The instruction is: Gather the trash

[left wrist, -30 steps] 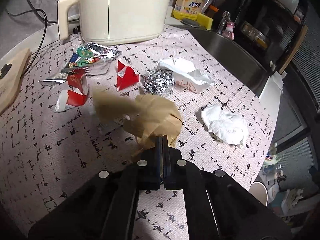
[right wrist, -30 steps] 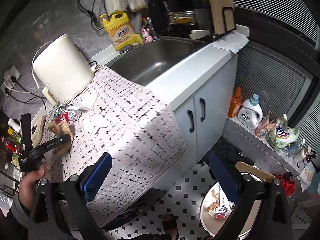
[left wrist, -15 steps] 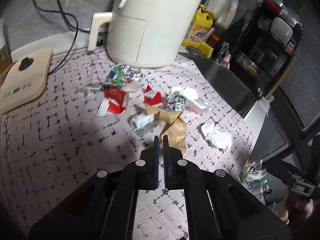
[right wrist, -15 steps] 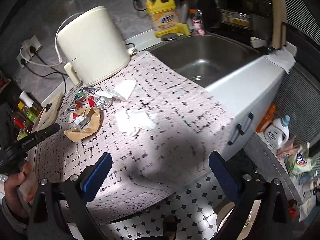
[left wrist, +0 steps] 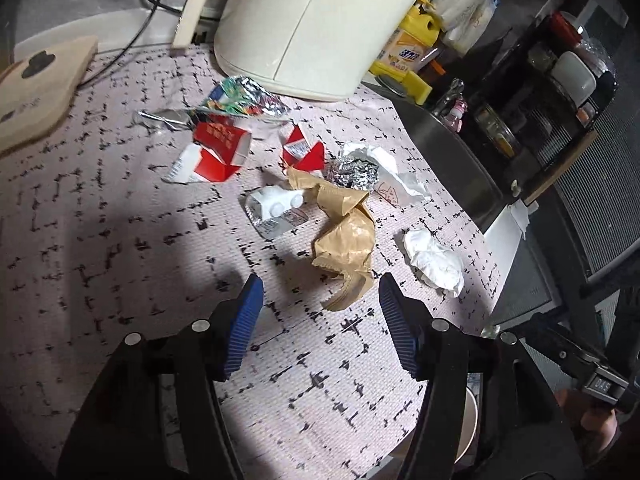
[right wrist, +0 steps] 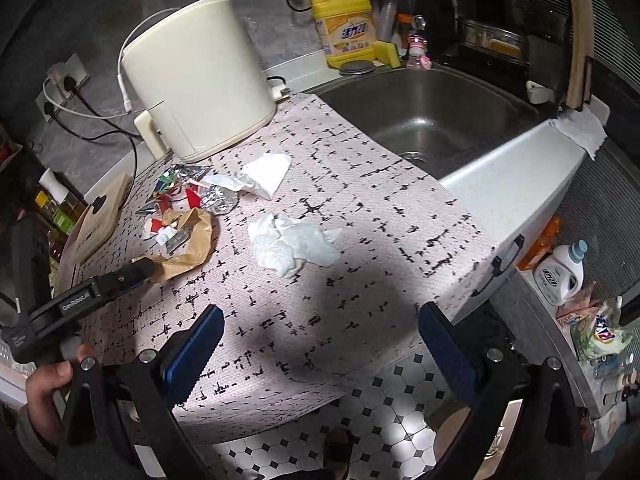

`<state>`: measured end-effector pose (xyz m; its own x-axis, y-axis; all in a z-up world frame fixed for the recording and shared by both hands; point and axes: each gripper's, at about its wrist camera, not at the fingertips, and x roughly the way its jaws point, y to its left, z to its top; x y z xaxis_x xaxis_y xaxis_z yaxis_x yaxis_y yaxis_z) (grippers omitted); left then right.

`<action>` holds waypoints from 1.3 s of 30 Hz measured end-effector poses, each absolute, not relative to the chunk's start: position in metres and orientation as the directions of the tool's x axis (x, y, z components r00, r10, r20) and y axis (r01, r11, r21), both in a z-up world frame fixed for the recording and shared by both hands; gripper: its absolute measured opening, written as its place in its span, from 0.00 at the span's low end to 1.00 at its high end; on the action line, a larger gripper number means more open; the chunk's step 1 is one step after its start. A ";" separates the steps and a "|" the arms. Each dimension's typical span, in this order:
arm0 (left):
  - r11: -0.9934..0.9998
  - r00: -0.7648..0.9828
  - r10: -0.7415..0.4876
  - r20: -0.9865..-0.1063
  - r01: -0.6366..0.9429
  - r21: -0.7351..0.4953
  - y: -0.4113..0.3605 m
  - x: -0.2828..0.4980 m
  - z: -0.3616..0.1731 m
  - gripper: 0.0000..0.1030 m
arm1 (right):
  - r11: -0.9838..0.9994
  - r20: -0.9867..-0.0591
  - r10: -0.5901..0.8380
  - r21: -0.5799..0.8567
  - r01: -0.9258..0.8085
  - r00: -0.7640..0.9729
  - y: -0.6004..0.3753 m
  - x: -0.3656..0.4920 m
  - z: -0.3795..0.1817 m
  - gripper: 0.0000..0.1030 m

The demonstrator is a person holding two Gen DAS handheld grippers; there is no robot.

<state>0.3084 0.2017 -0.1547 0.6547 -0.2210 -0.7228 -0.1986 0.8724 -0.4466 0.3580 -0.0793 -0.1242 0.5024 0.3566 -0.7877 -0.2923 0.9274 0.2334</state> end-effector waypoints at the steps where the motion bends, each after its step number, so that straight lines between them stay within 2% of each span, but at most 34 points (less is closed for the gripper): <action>1: 0.873 0.660 -0.221 -0.718 -0.194 -0.447 0.201 0.311 -0.157 0.54 | 0.931 -0.787 0.349 0.229 -0.284 0.509 -0.082 0.358 -0.123 0.93; 2: 0.875 0.666 -0.221 -0.712 -0.187 -0.447 0.199 0.314 -0.160 0.33 | 0.933 -0.786 0.345 0.227 -0.280 0.513 -0.084 0.358 -0.122 0.93; 3: 0.874 0.662 -0.226 -0.715 -0.186 -0.448 0.199 0.317 -0.163 0.18 | 0.935 -0.786 0.340 0.224 -0.276 0.515 -0.085 0.359 -0.121 0.93; 4: 0.873 0.652 -0.235 -0.721 -0.184 -0.451 0.198 0.321 -0.166 0.12 | 0.936 -0.788 0.337 0.220 -0.274 0.516 -0.085 0.359 -0.121 0.93; 9: 0.902 0.724 -0.199 -0.660 -0.128 -0.412 0.193 0.313 -0.139 0.10 | 0.930 -0.787 0.345 0.211 -0.301 0.512 -0.072 0.363 -0.121 0.93; 13: 0.902 0.760 -0.162 -0.629 -0.144 -0.407 0.206 0.299 -0.118 0.10 | 0.915 -0.787 0.369 0.215 -0.341 0.494 -0.054 0.372 -0.125 0.92; 19: 0.875 0.763 -0.070 -0.643 -0.263 -0.407 0.245 0.261 -0.116 0.10 | 0.905 -0.806 0.358 0.175 -0.388 0.471 -0.026 0.392 -0.141 0.92; 25: 0.832 0.756 0.056 -0.652 -0.396 -0.388 0.278 0.200 -0.113 0.10 | 0.902 -0.824 0.337 0.144 -0.407 0.455 -0.002 0.415 -0.161 0.85; 28: 0.787 0.743 0.127 -0.657 -0.479 -0.389 0.295 0.161 -0.113 0.10 | 0.885 -0.840 0.334 0.122 -0.450 0.428 0.012 0.420 -0.169 0.71; 30: 0.765 0.731 0.157 -0.664 -0.515 -0.386 0.302 0.141 -0.114 0.10 | 0.871 -0.852 0.331 0.109 -0.480 0.406 0.021 0.420 -0.175 0.50; 31: 0.752 0.723 0.175 -0.669 -0.536 -0.383 0.305 0.130 -0.115 0.10 | 0.867 -0.857 0.326 0.103 -0.488 0.398 0.024 0.419 -0.177 0.47; 32: 0.744 0.718 0.185 -0.671 -0.549 -0.381 0.307 0.122 -0.116 0.10 | 0.865 -0.853 0.324 0.091 -0.494 0.409 0.027 0.417 -0.177 0.31; 33: 0.733 0.711 0.198 -0.675 -0.564 -0.380 0.309 0.114 -0.117 0.10 | 0.858 -0.856 0.331 0.098 -0.504 0.398 0.030 0.416 -0.177 0.21; 34: 0.723 0.706 0.209 -0.677 -0.577 -0.380 0.310 0.106 -0.117 0.10 | 0.849 -0.858 0.346 0.113 -0.517 0.381 0.032 0.415 -0.176 0.16; 39: 0.703 0.699 0.233 -0.676 -0.602 -0.379 0.304 0.086 -0.114 0.10 | 0.837 -0.829 0.392 0.141 -0.529 0.399 0.028 0.400 -0.161 0.13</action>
<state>0.0856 0.3045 -0.1140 0.6986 0.2334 -0.6763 -0.6018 0.7030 -0.3789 0.3999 0.0285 -0.1612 0.3994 0.3925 -0.8285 -0.5292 0.8367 0.1413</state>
